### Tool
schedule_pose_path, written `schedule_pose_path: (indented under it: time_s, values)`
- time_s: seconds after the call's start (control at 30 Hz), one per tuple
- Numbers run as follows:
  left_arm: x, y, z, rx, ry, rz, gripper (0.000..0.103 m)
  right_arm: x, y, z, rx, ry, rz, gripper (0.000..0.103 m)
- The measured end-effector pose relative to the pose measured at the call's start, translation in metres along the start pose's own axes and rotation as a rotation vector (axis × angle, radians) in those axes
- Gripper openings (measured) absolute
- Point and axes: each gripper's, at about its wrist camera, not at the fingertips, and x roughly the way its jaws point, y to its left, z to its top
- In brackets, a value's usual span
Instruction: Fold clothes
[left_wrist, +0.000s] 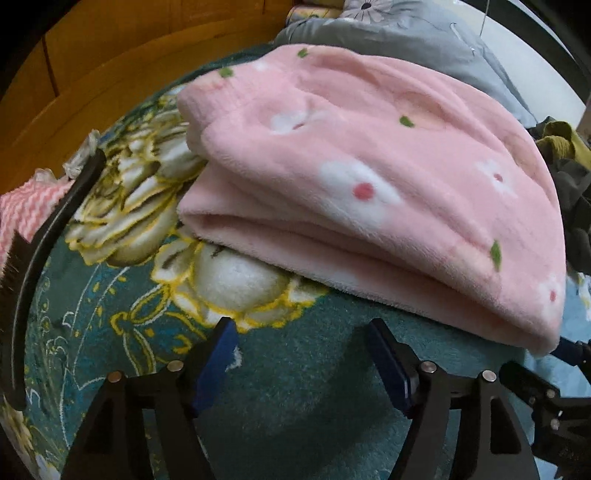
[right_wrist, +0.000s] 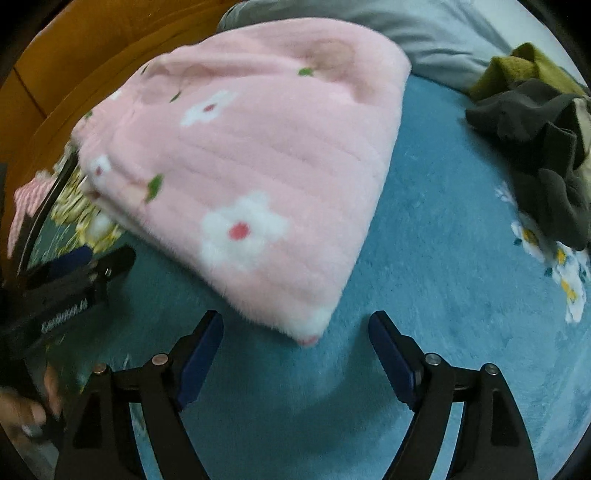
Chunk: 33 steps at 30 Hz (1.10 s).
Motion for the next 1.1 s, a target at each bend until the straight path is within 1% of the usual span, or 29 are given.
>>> schedule_pose_path:
  time_s: [0.07, 0.2, 0.23, 0.27, 0.4, 0.6, 0.87, 1.1]
  values:
    - [0.000, 0.002, -0.002, -0.022, -0.025, -0.008, 0.081, 0.005, 0.000, -0.001, -0.001, -0.024, -0.023, 0.097]
    - [0.002, -0.002, -0.008, -0.017, -0.057, 0.006, 0.094, 0.009, -0.001, -0.003, -0.009, -0.060, -0.045, 0.099]
    - [0.003, -0.004, -0.009, -0.014, -0.065, 0.010, 0.101, 0.010, -0.001, -0.005, -0.014, -0.070, -0.048, 0.100]
    - [0.003, -0.005, -0.010, -0.012, -0.072, 0.014, 0.103, 0.010, -0.002, -0.005, -0.017, -0.079, -0.051, 0.101]
    - [0.004, -0.010, -0.016, -0.002, -0.100, 0.031, 0.103, 0.011, -0.004, -0.009, -0.018, -0.112, -0.065, 0.103]
    - [-0.007, -0.020, -0.025, 0.002, -0.113, 0.049, 0.103, 0.010, -0.009, -0.014, -0.022, -0.163, -0.071, 0.103]
    - [-0.015, -0.027, -0.026, -0.005, -0.120, 0.055, 0.103, 0.010, -0.015, -0.017, -0.033, -0.194, -0.085, 0.103]
    - [-0.013, -0.022, -0.025, -0.010, -0.123, 0.050, 0.103, 0.009, -0.023, -0.017, -0.031, -0.203, -0.083, 0.103]
